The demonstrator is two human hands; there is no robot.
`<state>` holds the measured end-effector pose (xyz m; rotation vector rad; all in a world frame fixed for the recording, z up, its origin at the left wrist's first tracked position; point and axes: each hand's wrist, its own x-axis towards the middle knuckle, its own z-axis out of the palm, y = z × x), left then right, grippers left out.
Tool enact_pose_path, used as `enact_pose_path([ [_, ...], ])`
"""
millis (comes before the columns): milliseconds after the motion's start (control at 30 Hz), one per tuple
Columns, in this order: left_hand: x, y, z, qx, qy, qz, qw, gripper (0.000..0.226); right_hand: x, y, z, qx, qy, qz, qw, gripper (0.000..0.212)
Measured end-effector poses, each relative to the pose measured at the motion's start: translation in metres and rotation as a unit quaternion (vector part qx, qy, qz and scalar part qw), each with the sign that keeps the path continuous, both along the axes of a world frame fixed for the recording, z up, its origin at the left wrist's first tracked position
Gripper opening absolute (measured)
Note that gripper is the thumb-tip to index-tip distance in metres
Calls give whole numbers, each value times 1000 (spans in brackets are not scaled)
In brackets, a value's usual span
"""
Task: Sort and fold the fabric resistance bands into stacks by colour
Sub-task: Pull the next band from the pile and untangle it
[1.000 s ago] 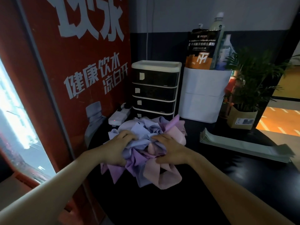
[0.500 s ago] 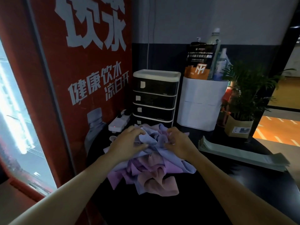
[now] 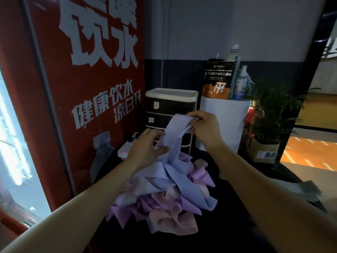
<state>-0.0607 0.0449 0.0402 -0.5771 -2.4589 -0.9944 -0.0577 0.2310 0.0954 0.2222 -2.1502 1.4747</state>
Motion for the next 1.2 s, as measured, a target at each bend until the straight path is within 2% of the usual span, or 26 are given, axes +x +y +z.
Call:
enact_pose_path([
  [200,-10,20,22,15,0,-27,1000,53,8,-1,25,-72,19,51,996,22],
  [400,-15,25,44,23,46,47,998,13,8,14,48,-72,76,36,994,23],
  [567,-24,25,65,46,61,54,996,10,7,44,58,-55,103,-16,993,28],
  [633,-25,31,75,84,36,50,995,14,7,52,57,-27,104,-44,993,28],
  [700,-25,36,86,155,-29,42,987,20,8,56,54,12,99,-69,993,29],
  [767,-26,40,96,254,-109,14,961,22,12,59,50,65,99,-82,990,28],
  [833,-21,42,100,324,-150,-20,934,15,13,61,45,117,103,-92,984,24],
  [867,-18,41,100,331,-151,-33,931,8,11,64,43,120,97,-96,983,23],
  [900,-17,37,99,311,-149,-46,937,6,10,67,42,106,86,-98,986,22],
  [967,-12,26,96,193,-168,-79,963,37,8,74,41,43,63,-102,992,24],
  [1033,-4,16,93,103,-230,-124,960,69,9,82,41,0,56,-114,992,26],
  [1067,0,13,91,98,-262,-148,949,72,11,85,41,-10,54,-124,991,27],
  [1133,6,12,89,118,-302,-193,926,65,13,88,38,-22,54,-134,989,25],
  [1200,8,15,85,123,-315,-221,915,43,17,89,35,-22,55,-139,988,25],
])
